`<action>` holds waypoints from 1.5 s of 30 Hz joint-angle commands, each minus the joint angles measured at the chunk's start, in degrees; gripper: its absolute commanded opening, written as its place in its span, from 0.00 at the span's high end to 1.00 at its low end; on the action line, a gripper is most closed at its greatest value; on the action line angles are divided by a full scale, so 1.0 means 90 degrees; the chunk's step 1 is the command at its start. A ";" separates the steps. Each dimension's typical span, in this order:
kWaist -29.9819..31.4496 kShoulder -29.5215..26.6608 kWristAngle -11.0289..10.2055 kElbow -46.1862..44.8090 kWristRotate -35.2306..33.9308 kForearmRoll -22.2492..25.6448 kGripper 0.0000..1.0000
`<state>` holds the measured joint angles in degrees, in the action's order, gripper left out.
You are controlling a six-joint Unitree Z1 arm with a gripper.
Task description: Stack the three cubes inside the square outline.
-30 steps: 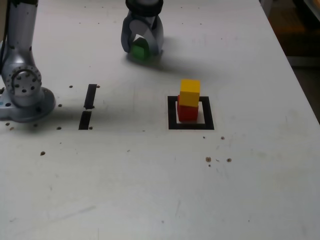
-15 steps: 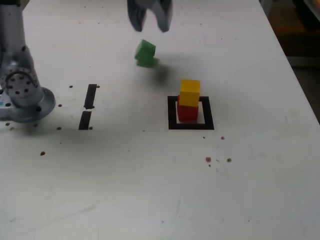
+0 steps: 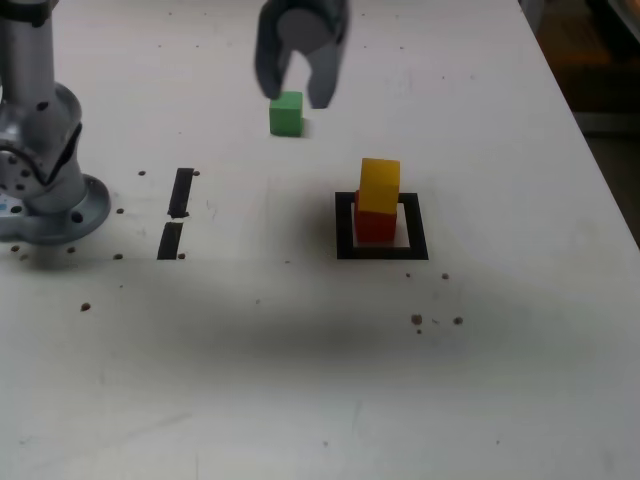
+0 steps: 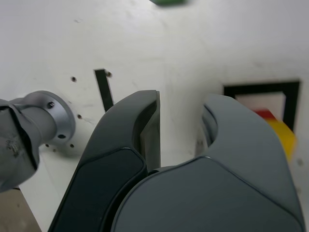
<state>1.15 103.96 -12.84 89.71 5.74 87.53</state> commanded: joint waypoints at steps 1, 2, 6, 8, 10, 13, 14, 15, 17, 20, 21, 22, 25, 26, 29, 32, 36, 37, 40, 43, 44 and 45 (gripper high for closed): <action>-0.0476 -0.0132 -0.0024 -0.0644 0.0113 -0.0202 0.08; -0.0716 -0.0188 -0.0044 -0.0916 0.0231 -0.0405 0.04; -0.1701 -0.0389 -0.0113 -0.1781 0.0848 -0.1420 0.00; -0.2101 -0.0396 -0.0109 -0.2032 0.1164 -0.1889 0.00; -0.2392 -0.0312 -0.0093 -0.2164 0.1433 -0.2240 0.00; -0.2703 -0.0070 -0.0057 -0.2282 0.1736 -0.2615 0.01; -0.2800 0.0030 -0.0043 -0.2316 0.1824 -0.2736 0.01; -0.2867 0.0100 -0.0030 -0.2339 0.1886 -0.2824 0.01; -0.2982 0.0212 0.0007 -0.2367 0.2005 -0.2987 0.02; -0.3095 0.0327 0.0058 -0.2370 0.2150 -0.3148 0.03; -0.3120 0.0360 0.0068 -0.2371 0.2177 -0.3174 0.03; -0.3143 0.0396 0.0071 -0.2375 0.2195 -0.3189 0.04; -0.3201 0.0524 0.0057 -0.2397 0.2217 -0.3207 0.09; -0.3222 0.0585 0.0053 -0.2405 0.2227 -0.3215 0.13; -0.3241 0.0684 0.0050 -0.2423 0.2246 -0.3253 0.28; -0.3233 0.0716 0.0057 -0.2469 0.2268 -0.3346 0.43; -0.3214 0.0724 0.0118 -0.2519 0.2323 -0.3492 0.53; -0.3210 0.0719 0.0135 -0.2522 0.2335 -0.3524 0.55; -0.3197 0.0666 0.0165 -0.2518 0.2351 -0.3609 0.64; -0.3174 0.0551 0.0167 -0.2512 0.2351 -0.3664 0.74; -0.3161 0.0506 0.0167 -0.2507 0.2351 -0.3669 0.76; -0.3137 0.0436 0.0169 -0.2492 0.2348 -0.3652 0.79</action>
<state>-27.40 108.88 -11.35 67.10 26.85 54.52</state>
